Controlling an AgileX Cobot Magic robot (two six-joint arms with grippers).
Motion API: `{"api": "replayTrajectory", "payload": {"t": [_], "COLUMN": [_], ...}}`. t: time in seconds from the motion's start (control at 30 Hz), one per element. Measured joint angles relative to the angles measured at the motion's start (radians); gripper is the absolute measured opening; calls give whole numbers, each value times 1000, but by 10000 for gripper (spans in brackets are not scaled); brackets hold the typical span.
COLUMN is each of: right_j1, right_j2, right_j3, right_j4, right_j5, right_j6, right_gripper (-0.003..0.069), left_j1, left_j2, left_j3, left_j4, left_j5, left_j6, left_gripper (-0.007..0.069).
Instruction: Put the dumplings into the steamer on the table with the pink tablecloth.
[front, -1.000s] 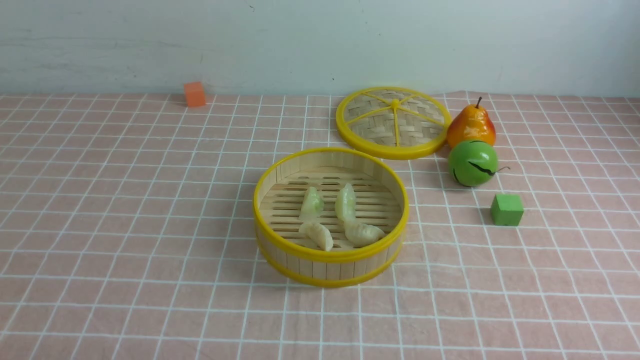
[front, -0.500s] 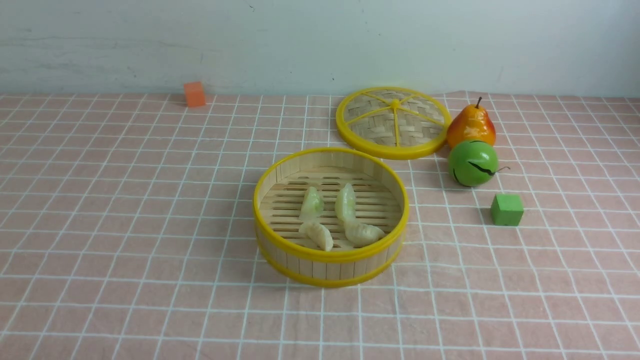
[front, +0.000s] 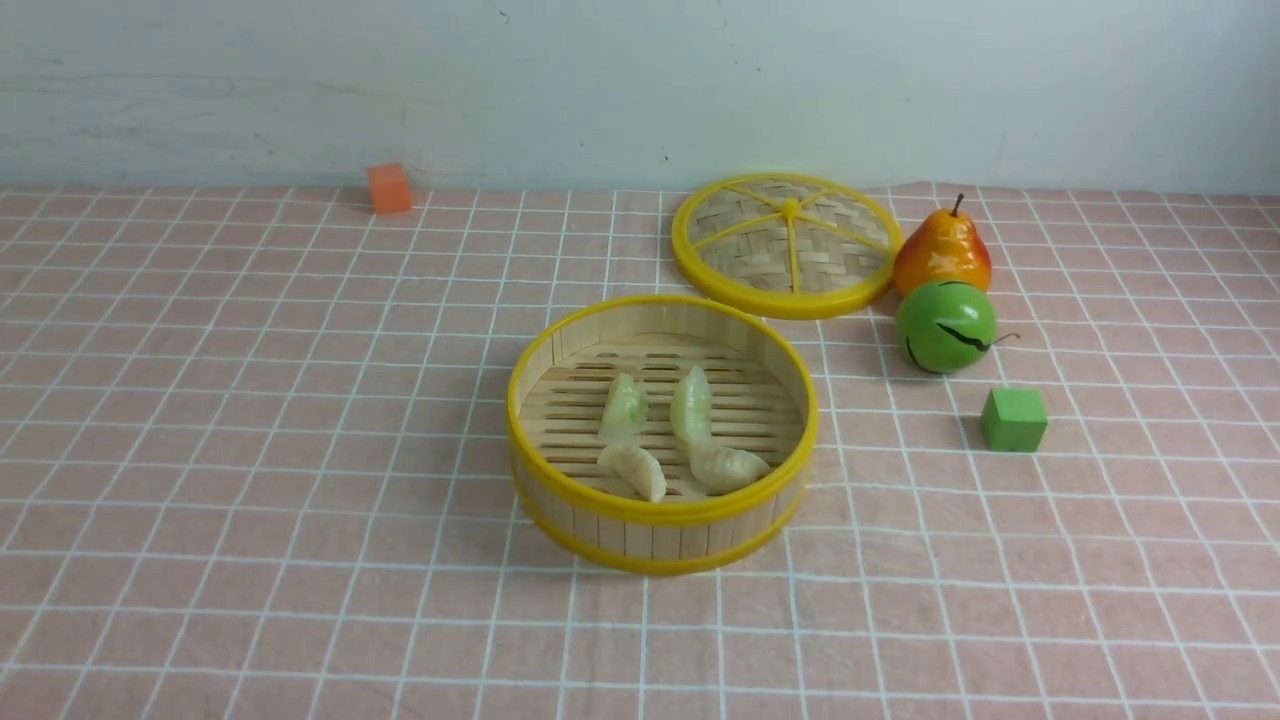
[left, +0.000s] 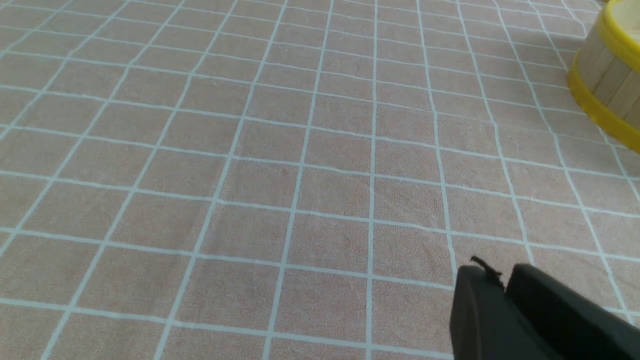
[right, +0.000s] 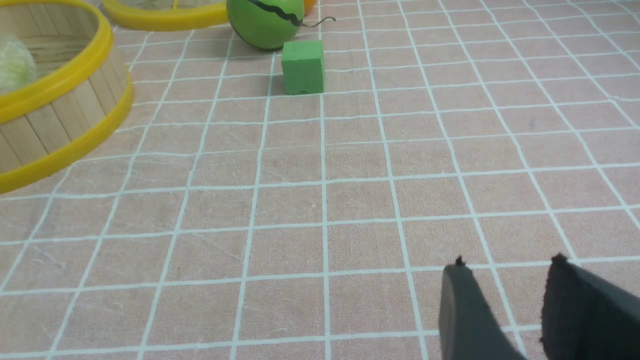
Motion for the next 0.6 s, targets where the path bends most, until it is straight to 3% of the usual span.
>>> {"api": "replayTrajectory", "payload": {"t": [0.6], "right_j1": [0], "right_j2": [0], "right_j3": [0], "right_j4": [1], "right_j5": [0], "right_j6": [0], "right_gripper": [239], "left_j1": [0], "left_j2": [0], "left_j3": [0], "left_j4": [0], "left_j5": [0], "left_j6": [0], "left_gripper": [92]}}
